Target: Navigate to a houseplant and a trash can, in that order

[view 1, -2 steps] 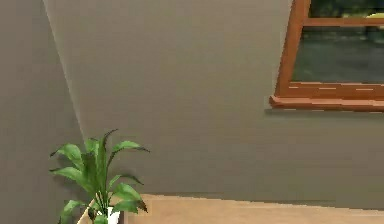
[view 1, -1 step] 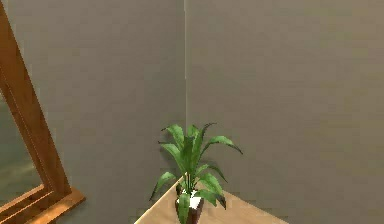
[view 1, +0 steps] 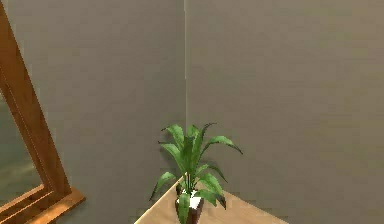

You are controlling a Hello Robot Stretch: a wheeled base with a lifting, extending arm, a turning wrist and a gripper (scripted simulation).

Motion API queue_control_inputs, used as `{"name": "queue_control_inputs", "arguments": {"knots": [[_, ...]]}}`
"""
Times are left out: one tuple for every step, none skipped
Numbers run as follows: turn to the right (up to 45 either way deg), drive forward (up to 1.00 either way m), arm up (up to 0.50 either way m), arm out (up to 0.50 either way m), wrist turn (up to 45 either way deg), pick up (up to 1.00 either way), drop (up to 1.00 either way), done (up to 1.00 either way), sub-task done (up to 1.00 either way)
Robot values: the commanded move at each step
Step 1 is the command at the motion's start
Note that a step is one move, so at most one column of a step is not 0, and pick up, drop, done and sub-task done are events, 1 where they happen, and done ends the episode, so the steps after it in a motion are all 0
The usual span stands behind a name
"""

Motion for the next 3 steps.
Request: {"name": "queue_control_inputs", "arguments": {"knots": [[-45.0, 0.00, 0.00, 0.00, 0.0, 0.00, 0.00, 0.00, 0.00], [-9.0, 0.00, 0.00, 0.00, 0.0, 0.00, 0.00, 0.00, 0.00], [0.0, 0.15, 0.00, 0.00, 0.0, 0.00, 0.00, 0.00, 0.00]]}}
